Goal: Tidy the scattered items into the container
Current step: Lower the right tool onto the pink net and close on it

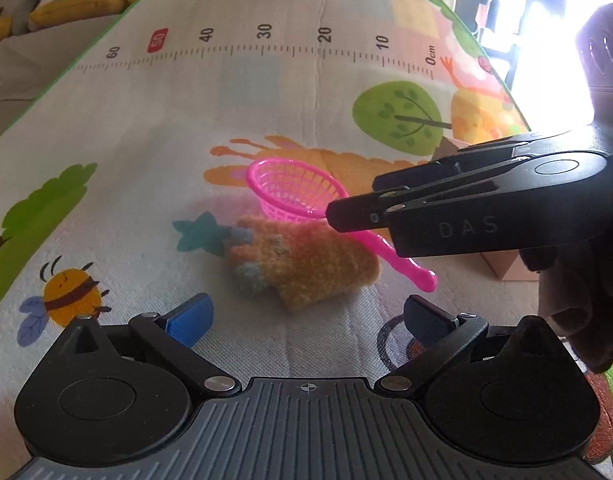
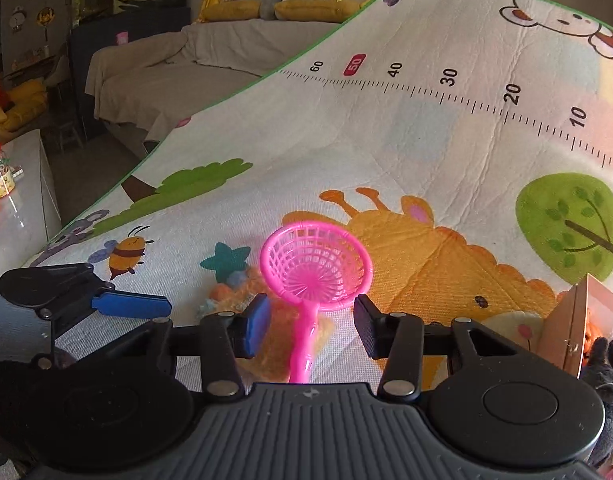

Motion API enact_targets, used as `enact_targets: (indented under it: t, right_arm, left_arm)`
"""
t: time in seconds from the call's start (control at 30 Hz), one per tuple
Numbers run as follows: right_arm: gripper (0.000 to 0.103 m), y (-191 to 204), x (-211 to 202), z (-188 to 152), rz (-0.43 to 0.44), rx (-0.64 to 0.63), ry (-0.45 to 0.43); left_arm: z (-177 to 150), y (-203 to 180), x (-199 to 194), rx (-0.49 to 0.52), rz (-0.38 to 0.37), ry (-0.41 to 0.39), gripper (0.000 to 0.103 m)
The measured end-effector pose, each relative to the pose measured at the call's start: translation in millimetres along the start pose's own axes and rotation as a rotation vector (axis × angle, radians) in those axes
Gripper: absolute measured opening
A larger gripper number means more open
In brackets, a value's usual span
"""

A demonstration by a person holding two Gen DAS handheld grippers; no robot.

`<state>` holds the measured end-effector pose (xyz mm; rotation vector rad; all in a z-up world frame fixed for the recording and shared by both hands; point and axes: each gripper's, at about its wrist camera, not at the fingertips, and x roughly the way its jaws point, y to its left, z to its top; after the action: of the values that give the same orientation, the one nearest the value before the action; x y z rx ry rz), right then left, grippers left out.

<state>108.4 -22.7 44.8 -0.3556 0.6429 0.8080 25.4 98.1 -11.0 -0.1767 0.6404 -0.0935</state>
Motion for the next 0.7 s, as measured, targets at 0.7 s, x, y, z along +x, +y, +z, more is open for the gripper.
enact_targets:
  t: [0.7]
  right_arm:
    - [0.082,-12.5,30.7,18.3,0.031,0.024,0.031]
  left_arm:
    - [-1.4,0.5,1.4,-0.014,-0.008,0.003,0.103]
